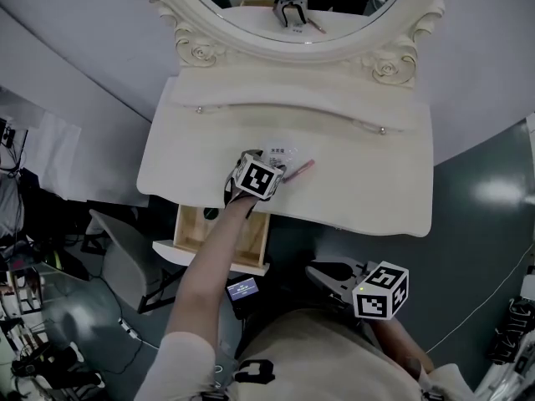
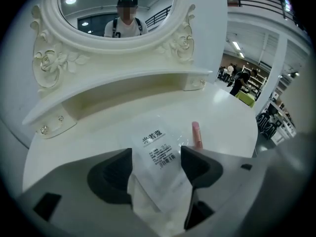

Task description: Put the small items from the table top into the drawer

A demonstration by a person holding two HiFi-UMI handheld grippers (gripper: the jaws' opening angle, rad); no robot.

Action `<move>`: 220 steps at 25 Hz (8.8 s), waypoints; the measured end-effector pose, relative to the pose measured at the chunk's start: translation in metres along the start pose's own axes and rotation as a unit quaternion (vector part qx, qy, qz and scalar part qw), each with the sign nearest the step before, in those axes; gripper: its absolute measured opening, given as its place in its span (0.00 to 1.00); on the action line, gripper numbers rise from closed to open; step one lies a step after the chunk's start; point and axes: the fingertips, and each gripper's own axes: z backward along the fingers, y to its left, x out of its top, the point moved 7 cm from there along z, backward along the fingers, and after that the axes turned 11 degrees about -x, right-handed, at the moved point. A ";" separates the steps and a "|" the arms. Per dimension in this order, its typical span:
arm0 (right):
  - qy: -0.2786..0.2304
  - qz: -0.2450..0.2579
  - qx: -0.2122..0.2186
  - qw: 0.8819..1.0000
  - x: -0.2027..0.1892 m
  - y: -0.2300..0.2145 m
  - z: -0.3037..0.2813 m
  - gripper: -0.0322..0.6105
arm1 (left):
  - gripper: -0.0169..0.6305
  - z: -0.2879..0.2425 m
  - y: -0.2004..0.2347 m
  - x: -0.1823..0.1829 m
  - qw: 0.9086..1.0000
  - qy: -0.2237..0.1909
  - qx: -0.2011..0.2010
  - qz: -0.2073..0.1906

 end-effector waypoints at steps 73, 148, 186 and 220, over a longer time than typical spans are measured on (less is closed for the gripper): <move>-0.012 0.016 -0.005 1.000 -0.028 0.035 0.000 0.10 | 0.28 0.069 -0.014 -0.005 0.993 -0.108 -0.032 0.041; 0.009 0.064 -0.009 0.998 -0.030 0.145 -0.110 0.10 | 0.28 0.186 -0.018 -0.185 0.979 0.017 -0.136 -0.148; -0.022 -0.019 -0.076 0.997 -0.061 0.128 -0.093 0.10 | 0.36 0.062 0.002 -0.229 0.973 0.137 -0.144 -0.119; -0.024 -0.002 -0.092 0.995 -0.068 0.145 -0.099 0.10 | 0.47 0.078 0.026 -0.241 0.982 0.111 -0.129 -0.086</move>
